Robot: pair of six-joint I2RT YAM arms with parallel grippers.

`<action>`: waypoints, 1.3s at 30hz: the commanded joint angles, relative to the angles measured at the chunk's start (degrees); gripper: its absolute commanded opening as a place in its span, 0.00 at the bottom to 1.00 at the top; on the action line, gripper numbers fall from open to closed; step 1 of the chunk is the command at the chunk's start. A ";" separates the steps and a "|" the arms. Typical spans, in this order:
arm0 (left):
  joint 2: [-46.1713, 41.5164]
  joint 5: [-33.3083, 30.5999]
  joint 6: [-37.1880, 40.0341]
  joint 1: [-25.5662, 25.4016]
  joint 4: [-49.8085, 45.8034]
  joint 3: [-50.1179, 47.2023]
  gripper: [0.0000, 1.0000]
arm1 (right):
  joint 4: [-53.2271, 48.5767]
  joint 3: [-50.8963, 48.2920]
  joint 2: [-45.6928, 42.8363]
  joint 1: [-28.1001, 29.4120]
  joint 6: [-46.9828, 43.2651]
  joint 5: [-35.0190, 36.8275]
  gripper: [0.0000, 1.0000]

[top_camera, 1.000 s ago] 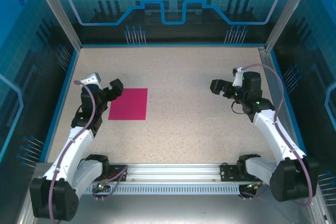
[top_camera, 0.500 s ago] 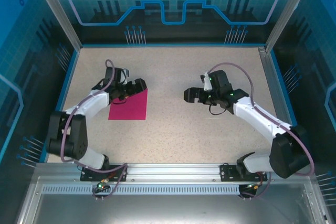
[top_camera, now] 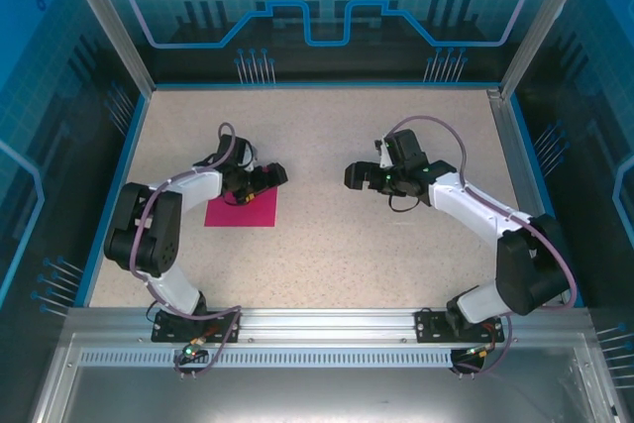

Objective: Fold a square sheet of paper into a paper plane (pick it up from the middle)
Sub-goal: Move the square sheet of paper to the center of the table.

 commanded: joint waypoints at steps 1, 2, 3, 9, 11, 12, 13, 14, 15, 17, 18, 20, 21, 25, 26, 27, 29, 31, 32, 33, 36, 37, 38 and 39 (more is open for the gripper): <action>-0.05 1.31 -3.56 -2.59 1.62 -3.01 0.99 | -0.31 1.65 0.59 0.85 1.46 1.02 0.99; 0.08 1.10 -4.36 -3.53 2.49 -3.89 0.99 | -0.62 1.40 0.59 0.87 1.45 1.59 0.99; 0.17 0.94 -5.18 -4.34 3.56 -4.70 0.98 | -0.89 1.20 0.59 0.87 1.45 1.97 1.00; 1.98 0.25 -10.25 -10.82 7.82 -6.54 0.99 | -1.96 -1.49 -1.71 0.70 1.33 3.78 0.99; 3.14 0.10 -11.80 -13.30 9.09 -6.20 0.98 | -1.65 -2.96 -2.89 0.37 1.81 4.56 0.99; 3.69 0.05 -12.69 -14.34 9.92 -5.93 0.99 | -1.38 -3.64 -3.45 0.13 1.93 4.59 0.99; 4.53 0.04 -13.68 -15.51 10.78 -5.63 0.98 | -1.19 -4.35 -3.87 -0.12 2.00 4.51 1.00; 5.29 0.01 -14.54 -16.65 11.45 -5.16 0.98 | -1.17 -4.90 -4.35 -0.35 2.13 4.50 0.99; 6.29 -0.13 -15.45 -17.88 12.09 -4.40 0.98 | -1.16 -5.50 -4.88 -0.61 2.34 4.57 0.99; 8.57 -0.09 -16.58 -20.31 12.68 -2.44 0.98 | -0.97 -7.05 -6.11 -1.19 2.82 4.61 1.00; 9.64 -0.17 -16.79 -21.71 12.50 -1.05 0.99 | -0.41 -7.97 -6.87 -1.56 2.72 4.36 0.99; 11.34 -0.85 -17.04 -23.81 11.68 1.50 0.99 | 0.65 -9.20 -8.17 -2.16 2.57 3.66 0.99; 11.93 -1.26 -17.16 -24.58 11.47 2.40 0.98 | 0.94 -9.50 -8.77 -2.53 2.48 3.54 0.99; 11.47 -1.70 -18.01 -25.36 11.50 3.82 0.99 | 0.18 -8.91 -9.71 -3.65 2.12 1.49 0.99; 10.75 -2.08 -17.78 -25.34 11.03 3.98 0.98 | 0.27 -8.57 -9.50 -3.83 1.70 0.14 0.99; 9.61 -2.68 -17.18 -25.30 10.40 4.02 0.98 | 0.59 -8.17 -8.95 -3.79 1.36 -1.76 1.00; 7.19 -3.95 -15.73 -25.23 8.78 4.16 0.99 | 1.41 -6.95 -7.45 -3.62 1.45 -4.97 0.99; 3.80 -4.92 -14.75 -25.15 7.27 4.12 0.99 | 2.61 -6.33 -5.30 -2.67 2.10 -6.93 1.00; 2.18 -4.58 -14.63 -24.77 7.23 3.86 0.99 | 3.02 -4.21 -4.21 -2.00 2.20 -7.35 0.99; 0.39 -4.14 -14.41 -24.42 7.23 3.50 0.99 | 3.03 -3.12 -2.70 -1.12 2.38 -7.24 0.99; -4.52 -5.04 -12.62 -23.05 4.25 2.94 0.98 | 2.17 1.54 2.36 1.55 2.63 -6.77 0.97; -6.35 -5.29 -12.33 -22.25 3.92 1.97 0.98 | 1.76 3.13 4.19 2.42 2.89 -6.23 0.96; -7.81 -5.36 -12.24 -21.37 4.03 0.87 0.98 | 1.50 4.38 5.68 3.14 3.07 -5.92 0.95; -10.02 -5.38 -12.19 -20.13 4.43 -0.64 0.99 | 1.52 5.56 7.24 3.78 3.26 -5.61 0.93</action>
